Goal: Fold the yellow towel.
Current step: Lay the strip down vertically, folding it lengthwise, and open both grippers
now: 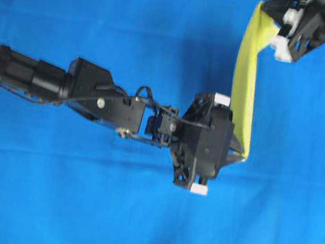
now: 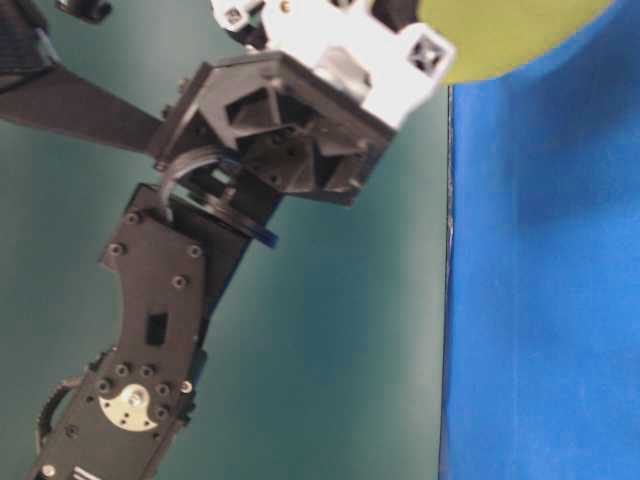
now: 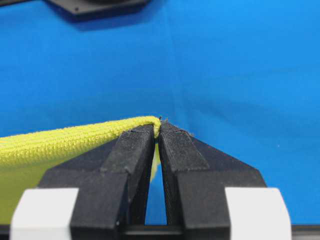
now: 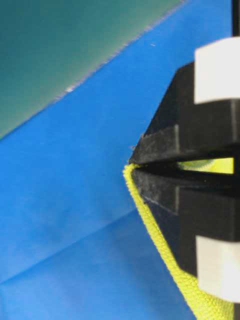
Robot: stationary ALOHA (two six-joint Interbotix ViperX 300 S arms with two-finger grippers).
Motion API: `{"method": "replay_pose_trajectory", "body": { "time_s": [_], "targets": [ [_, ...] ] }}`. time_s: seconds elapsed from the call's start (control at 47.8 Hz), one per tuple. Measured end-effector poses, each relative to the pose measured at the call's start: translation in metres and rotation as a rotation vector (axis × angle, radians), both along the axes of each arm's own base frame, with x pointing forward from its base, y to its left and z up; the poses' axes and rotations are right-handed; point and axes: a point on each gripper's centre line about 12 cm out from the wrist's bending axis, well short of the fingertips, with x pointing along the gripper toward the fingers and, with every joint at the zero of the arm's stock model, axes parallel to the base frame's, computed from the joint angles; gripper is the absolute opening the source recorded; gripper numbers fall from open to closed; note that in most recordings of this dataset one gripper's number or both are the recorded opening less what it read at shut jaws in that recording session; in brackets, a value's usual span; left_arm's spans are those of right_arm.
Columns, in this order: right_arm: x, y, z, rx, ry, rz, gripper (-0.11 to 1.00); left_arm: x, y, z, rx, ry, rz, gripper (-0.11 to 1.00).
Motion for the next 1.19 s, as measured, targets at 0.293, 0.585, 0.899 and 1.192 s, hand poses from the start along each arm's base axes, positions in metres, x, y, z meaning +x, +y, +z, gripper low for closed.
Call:
{"method": "replay_pose_trajectory", "body": {
  "time_s": [0.293,0.585,0.899,1.192],
  "targets": [
    [0.057,-0.010,-0.034,0.027,0.034,0.064,0.02,-0.054,0.000,-0.043,-0.001,0.148,-0.002,0.03],
    [0.104,-0.014,-0.059,0.046,0.071,0.113,0.02,-0.102,-0.003,-0.065,0.010,0.235,-0.021,0.03],
    [0.109,-0.016,-0.061,0.045,0.068,0.113,0.03,-0.113,-0.001,-0.067,0.010,0.237,-0.019,0.03],
    [0.109,-0.015,-0.061,0.045,0.068,0.115,0.05,-0.113,0.000,-0.067,0.012,0.238,-0.018,0.05]
  ]
}}
